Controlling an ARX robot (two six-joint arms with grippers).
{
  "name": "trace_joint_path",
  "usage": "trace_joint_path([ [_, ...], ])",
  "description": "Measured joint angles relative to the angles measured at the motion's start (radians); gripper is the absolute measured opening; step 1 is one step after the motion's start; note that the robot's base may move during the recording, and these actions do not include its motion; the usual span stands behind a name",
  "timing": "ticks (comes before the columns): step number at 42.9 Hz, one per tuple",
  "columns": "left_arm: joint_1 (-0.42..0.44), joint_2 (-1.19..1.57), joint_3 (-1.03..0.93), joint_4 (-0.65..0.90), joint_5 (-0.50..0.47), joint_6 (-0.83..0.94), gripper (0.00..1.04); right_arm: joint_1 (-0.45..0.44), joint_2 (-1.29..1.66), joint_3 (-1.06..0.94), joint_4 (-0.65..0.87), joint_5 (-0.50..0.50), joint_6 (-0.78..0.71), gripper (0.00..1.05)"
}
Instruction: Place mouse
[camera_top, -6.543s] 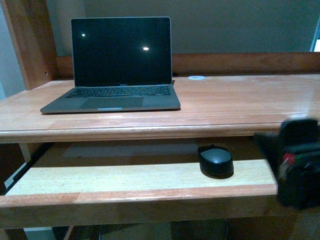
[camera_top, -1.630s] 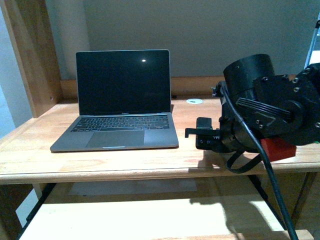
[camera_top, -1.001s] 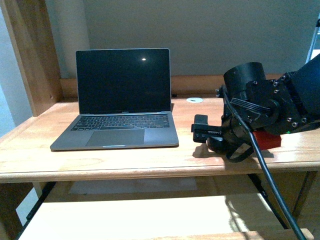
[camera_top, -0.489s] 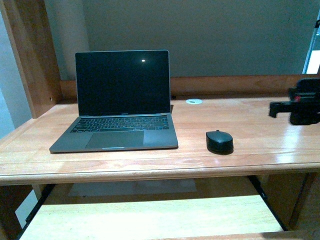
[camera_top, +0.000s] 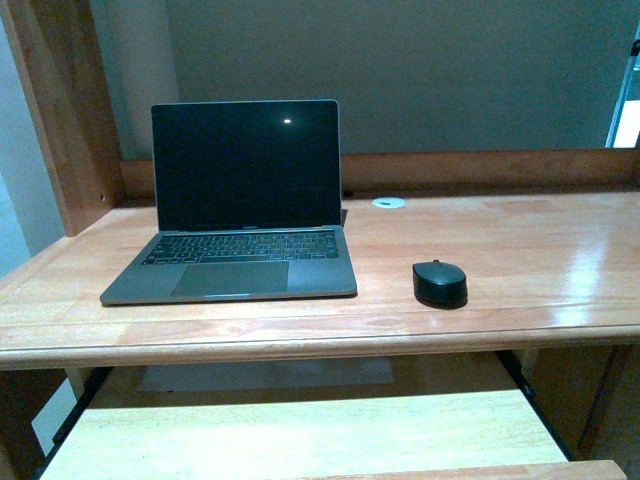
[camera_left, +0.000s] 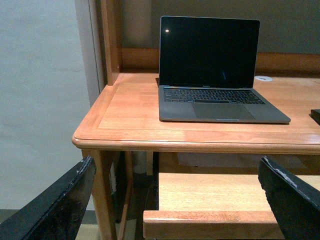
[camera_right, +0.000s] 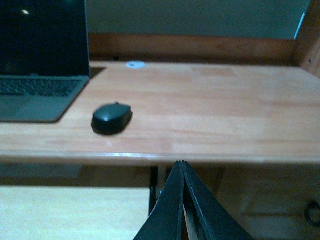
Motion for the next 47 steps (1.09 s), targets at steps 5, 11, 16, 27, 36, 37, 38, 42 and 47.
trace_joint_path([
  [5, 0.0, 0.0, 0.0, 0.0, 0.0, 0.0, 0.98, -0.043, -0.097, -0.051, -0.048, -0.015, 0.0, 0.02],
  [11, 0.0, 0.0, 0.0, -0.001, 0.0, 0.0, 0.98, -0.039, -0.263, -0.099, -0.159, -0.026, 0.0, 0.02],
  [16, 0.0, 0.0, 0.0, 0.0, 0.0, 0.0, 0.98, -0.038, -0.396, -0.125, -0.257, -0.025, 0.0, 0.02],
  [27, 0.0, 0.0, 0.0, 0.0, 0.0, 0.0, 0.98, -0.038, -0.677, -0.149, -0.498, -0.026, 0.0, 0.02],
  [36, 0.0, 0.0, 0.0, 0.0, 0.0, 0.0, 0.98, -0.038, -0.851, -0.149, -0.663, -0.025, 0.0, 0.02],
  [37, 0.0, 0.0, 0.0, 0.0, 0.0, 0.0, 0.98, -0.038, -0.866, -0.149, -0.679, -0.025, 0.0, 0.02],
  [38, 0.0, 0.0, 0.0, 0.0, 0.0, 0.0, 0.98, -0.038, -0.885, -0.149, -0.697, -0.025, 0.0, 0.02],
  [42, 0.0, 0.0, 0.0, 0.0, 0.0, 0.0, 0.98, -0.038, -0.944, -0.149, -0.751, -0.025, 0.0, 0.02],
  [47, 0.0, 0.0, 0.0, 0.0, 0.0, 0.0, 0.98, -0.038, -1.007, -0.149, -0.815, -0.026, 0.0, 0.02],
])
